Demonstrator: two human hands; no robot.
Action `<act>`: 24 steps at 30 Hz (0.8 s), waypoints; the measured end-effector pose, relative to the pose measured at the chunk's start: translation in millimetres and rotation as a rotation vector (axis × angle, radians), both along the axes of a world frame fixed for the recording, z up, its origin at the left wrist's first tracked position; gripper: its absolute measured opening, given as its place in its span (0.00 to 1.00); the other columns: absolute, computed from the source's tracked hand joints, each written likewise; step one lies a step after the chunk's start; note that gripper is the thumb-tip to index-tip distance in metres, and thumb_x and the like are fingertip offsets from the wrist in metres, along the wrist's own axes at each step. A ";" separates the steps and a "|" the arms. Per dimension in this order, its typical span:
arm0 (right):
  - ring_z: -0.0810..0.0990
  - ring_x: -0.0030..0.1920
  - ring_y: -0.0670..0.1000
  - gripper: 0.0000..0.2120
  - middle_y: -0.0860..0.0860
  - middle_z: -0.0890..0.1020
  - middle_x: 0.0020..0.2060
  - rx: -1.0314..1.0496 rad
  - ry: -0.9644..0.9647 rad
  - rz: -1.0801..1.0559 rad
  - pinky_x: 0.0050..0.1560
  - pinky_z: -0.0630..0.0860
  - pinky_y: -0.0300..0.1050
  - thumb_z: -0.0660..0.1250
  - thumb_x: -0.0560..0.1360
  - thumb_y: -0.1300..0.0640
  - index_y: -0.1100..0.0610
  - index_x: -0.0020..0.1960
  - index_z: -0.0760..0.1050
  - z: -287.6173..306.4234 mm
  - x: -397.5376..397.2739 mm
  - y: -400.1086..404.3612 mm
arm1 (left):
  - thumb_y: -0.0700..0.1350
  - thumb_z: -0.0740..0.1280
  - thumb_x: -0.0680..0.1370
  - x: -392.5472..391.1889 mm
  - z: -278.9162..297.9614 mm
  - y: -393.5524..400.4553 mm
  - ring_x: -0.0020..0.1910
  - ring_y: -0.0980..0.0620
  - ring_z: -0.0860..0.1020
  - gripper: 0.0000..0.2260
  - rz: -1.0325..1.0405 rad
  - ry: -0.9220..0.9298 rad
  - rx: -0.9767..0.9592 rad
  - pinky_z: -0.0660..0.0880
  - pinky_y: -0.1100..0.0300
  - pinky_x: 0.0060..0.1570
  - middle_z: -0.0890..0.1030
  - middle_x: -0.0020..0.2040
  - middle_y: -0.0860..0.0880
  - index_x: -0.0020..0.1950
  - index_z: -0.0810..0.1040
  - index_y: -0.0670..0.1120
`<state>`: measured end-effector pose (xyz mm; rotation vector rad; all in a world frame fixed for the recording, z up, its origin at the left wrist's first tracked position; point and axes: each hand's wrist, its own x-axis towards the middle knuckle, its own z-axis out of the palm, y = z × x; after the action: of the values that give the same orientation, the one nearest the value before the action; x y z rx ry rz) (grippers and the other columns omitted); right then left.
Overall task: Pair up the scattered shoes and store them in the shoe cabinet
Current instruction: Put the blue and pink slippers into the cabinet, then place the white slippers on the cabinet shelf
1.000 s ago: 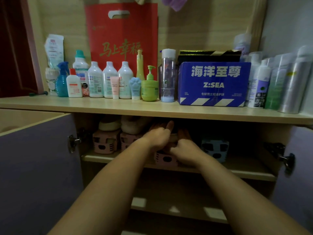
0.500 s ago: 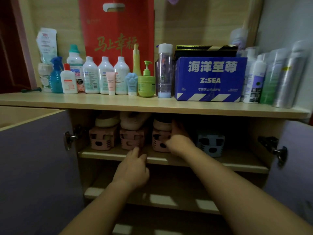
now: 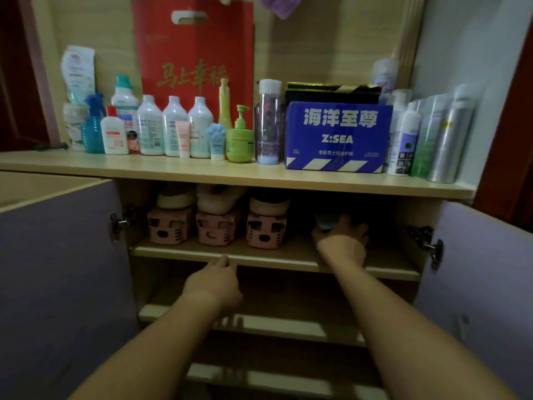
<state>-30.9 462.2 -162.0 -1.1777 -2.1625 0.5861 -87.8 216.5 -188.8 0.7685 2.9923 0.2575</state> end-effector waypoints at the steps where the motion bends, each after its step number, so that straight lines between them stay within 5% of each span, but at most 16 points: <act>1: 0.65 0.68 0.66 0.38 0.61 0.60 0.71 0.007 0.015 0.000 0.60 0.72 0.58 0.68 0.70 0.34 0.49 0.73 0.61 -0.6 9.8 -9.7 | 0.50 0.66 0.79 16.5 -3.3 -8.0 0.79 0.49 0.58 0.31 0.023 -0.043 0.081 0.66 0.47 0.73 0.54 0.82 0.51 0.80 0.59 0.55; 3: 0.67 0.66 0.64 0.37 0.59 0.60 0.70 0.032 0.073 0.008 0.57 0.74 0.57 0.68 0.70 0.35 0.49 0.72 0.62 -5.0 34.4 -29.0 | 0.50 0.66 0.79 50.3 -19.2 -26.3 0.72 0.52 0.70 0.26 0.061 -0.111 0.276 0.74 0.54 0.66 0.62 0.79 0.52 0.77 0.66 0.56; 5: 0.66 0.66 0.62 0.38 0.56 0.58 0.69 0.068 0.141 0.058 0.56 0.75 0.55 0.69 0.70 0.36 0.48 0.73 0.59 -13.1 70.8 -54.3 | 0.48 0.66 0.80 85.6 -40.6 -45.2 0.54 0.58 0.79 0.19 0.110 -0.262 0.492 0.78 0.64 0.47 0.74 0.66 0.53 0.71 0.72 0.55; 9: 0.66 0.64 0.59 0.44 0.52 0.56 0.69 0.103 0.249 0.172 0.47 0.74 0.50 0.72 0.69 0.38 0.45 0.75 0.51 -65.7 151.5 -118.4 | 0.39 0.63 0.82 162.2 -83.0 -68.0 0.45 0.48 0.82 0.09 0.316 -0.799 1.035 0.77 0.56 0.44 0.83 0.48 0.45 0.57 0.81 0.44; 11: 0.67 0.63 0.60 0.46 0.50 0.57 0.68 0.085 0.219 0.211 0.45 0.72 0.50 0.73 0.68 0.39 0.42 0.76 0.48 -104.2 180.0 -151.7 | 0.37 0.62 0.82 194.8 -103.4 -79.0 0.41 0.47 0.82 0.08 0.388 -0.864 1.209 0.75 0.57 0.38 0.84 0.47 0.43 0.54 0.82 0.42; 17: 0.69 0.64 0.66 0.51 0.59 0.59 0.67 -0.205 -0.141 0.354 0.57 0.73 0.53 0.74 0.67 0.42 0.47 0.79 0.47 -229.2 234.9 -246.7 | 0.42 0.64 0.81 262.6 -196.5 -132.3 0.34 0.54 0.77 0.07 0.500 -0.959 1.223 0.72 0.62 0.34 0.81 0.36 0.51 0.47 0.81 0.45; 19: 0.70 0.64 0.65 0.50 0.60 0.62 0.66 -0.244 -0.282 0.457 0.62 0.71 0.50 0.73 0.68 0.42 0.48 0.80 0.48 -276.3 258.2 -280.6 | 0.48 0.64 0.82 287.5 -246.6 -160.1 0.37 0.57 0.81 0.10 0.591 -1.024 1.183 0.75 0.62 0.35 0.84 0.41 0.54 0.51 0.83 0.46; 22: 0.70 0.67 0.60 0.51 0.58 0.63 0.69 -0.222 -0.573 0.624 0.66 0.69 0.47 0.68 0.68 0.39 0.47 0.81 0.43 -339.6 292.5 -330.3 | 0.48 0.63 0.83 319.0 -317.1 -197.7 0.50 0.53 0.85 0.11 0.764 -1.069 1.267 0.82 0.56 0.47 0.86 0.54 0.51 0.59 0.84 0.49; 24: 0.76 0.62 0.59 0.49 0.58 0.70 0.66 -0.193 -0.675 0.682 0.59 0.76 0.48 0.71 0.64 0.38 0.46 0.80 0.55 -378.6 308.8 -357.7 | 0.39 0.62 0.83 326.0 -365.5 -218.4 0.58 0.39 0.81 0.13 0.886 -0.984 1.220 0.77 0.45 0.60 0.82 0.61 0.38 0.66 0.78 0.39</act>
<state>277.9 104.5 -540.6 -0.7600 -3.1905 0.7625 238.2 -1.9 -554.3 -0.6563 1.7368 1.8345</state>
